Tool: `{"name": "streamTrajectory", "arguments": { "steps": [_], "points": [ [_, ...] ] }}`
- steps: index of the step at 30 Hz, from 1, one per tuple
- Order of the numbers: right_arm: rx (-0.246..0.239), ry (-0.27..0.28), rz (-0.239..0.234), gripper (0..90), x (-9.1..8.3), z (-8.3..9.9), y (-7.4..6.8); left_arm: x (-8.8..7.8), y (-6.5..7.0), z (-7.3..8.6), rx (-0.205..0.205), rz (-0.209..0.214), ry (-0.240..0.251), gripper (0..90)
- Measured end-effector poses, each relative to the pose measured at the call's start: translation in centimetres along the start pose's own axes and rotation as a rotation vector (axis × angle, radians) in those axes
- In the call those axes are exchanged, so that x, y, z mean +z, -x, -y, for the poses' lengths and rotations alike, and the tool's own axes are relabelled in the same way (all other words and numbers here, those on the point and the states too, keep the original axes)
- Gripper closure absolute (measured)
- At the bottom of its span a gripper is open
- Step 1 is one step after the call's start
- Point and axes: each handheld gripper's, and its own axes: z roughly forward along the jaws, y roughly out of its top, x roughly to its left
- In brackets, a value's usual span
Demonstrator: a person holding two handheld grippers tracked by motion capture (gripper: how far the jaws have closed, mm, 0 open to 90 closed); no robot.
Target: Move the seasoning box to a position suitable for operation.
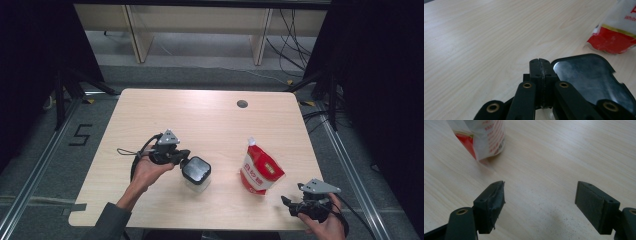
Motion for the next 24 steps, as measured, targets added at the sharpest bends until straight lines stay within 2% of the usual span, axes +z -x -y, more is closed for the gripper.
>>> {"name": "streamTrajectory", "arguments": {
  "steps": [1, 2, 3, 5, 6, 7, 8, 9, 10, 11, 12, 13, 14, 15, 17, 18, 19, 20, 21, 23, 24],
  "points": [
    [-0.014, 0.001, -0.002, 24.5, 0.0, 0.0, 0.1, -0.2, 0.1, 0.2, -0.017, -0.003, 0.000, 88.8],
    [-0.020, 0.007, -0.003, 24.5, 0.0, 0.0, 0.1, -0.5, 0.0, 0.4, -0.010, 0.004, -0.002, 88.7],
    [0.008, 0.000, 0.001, 24.5, 0.0, 0.0, -0.1, -0.7, 0.1, 0.6, -0.024, 0.003, -0.004, 88.7],
    [-0.005, 0.006, -0.002, 24.5, 0.1, 0.0, 0.0, -1.0, 0.0, 0.8, -0.020, 0.011, -0.004, 88.0],
    [-0.013, -0.007, -0.002, 24.5, 0.0, 0.0, 0.0, -1.5, 0.0, 1.2, -0.059, 0.036, 0.007, 86.2],
    [-0.013, -0.007, -0.002, 24.5, 0.0, 0.0, 0.0, -1.5, 0.0, 1.2, -0.059, 0.036, 0.007, 84.7],
    [-0.023, -0.004, -0.002, 24.5, 0.0, 0.0, 0.1, -1.7, -0.2, 1.6, -0.098, 0.061, 0.050, 84.7],
    [-0.007, 0.001, -0.006, 24.2, 0.0, -0.1, -0.1, -2.0, -0.4, 1.9, -0.106, 0.072, 0.069, 81.7],
    [-0.021, 0.006, -0.004, 24.2, 0.0, -0.1, 0.0, -2.3, -0.6, 2.2, -0.120, 0.085, 0.098, 79.2],
    [-0.022, 0.007, -0.010, 24.2, 0.0, -0.1, 0.0, -2.8, -1.0, 2.7, -0.156, 0.095, 0.121, 74.0],
    [-0.014, 0.022, -0.020, 24.2, 0.1, -0.1, 0.0, -3.2, -1.2, 3.0, -0.166, 0.079, 0.136, 72.5],
    [0.012, 0.007, -0.035, 24.2, -0.1, -0.1, -0.2, -3.4, -1.5, 3.4, -0.167, 0.080, 0.166, 70.3],
    [-0.012, 0.014, -0.028, 24.2, -0.1, -0.1, -0.1, -3.8, -1.8, 3.8, -0.172, 0.065, 0.152, 68.8],
    [-0.021, 0.019, -0.014, 24.2, -0.1, -0.1, -0.1, -4.0, -2.0, 4.2, -0.168, 0.059, 0.157, 66.2],
    [-0.023, 0.019, -0.022, 24.2, -0.2, -0.2, -0.1, -4.1, -2.1, 4.7, -0.158, 0.065, 0.173, 61.9],
    [0.033, -0.002, -0.037, 24.2, -0.4, -0.2, -0.5, -4.1, -2.2, 5.6, -0.117, 0.082, 0.178, 59.3],
    [0.033, -0.002, -0.037, 24.2, -0.4, -0.2, -0.5, -4.1, -2.2, 5.6, -0.117, 0.082, 0.178, 58.0],
    [-0.001, 0.017, -0.032, 24.0, -0.2, -0.1, -0.4, -4.0, -2.1, 6.3, -0.073, 0.080, 0.151, 56.4],
    [-0.001, 0.017, -0.032, 24.0, -0.2, -0.1, -0.4, -4.0, -2.1, 6.3, -0.073, 0.080, 0.151, 55.5],
    [-0.010, 0.024, -0.031, 23.9, -0.2, -0.1, -0.4, -3.5, -2.1, 7.0, -0.020, 0.079, 0.152, 54.7],
    [-0.010, 0.024, -0.031, 23.9, -0.2, -0.1, -0.4, -3.5, -2.1, 7.0, -0.020, 0.079, 0.152, 54.5]
  ]
}}
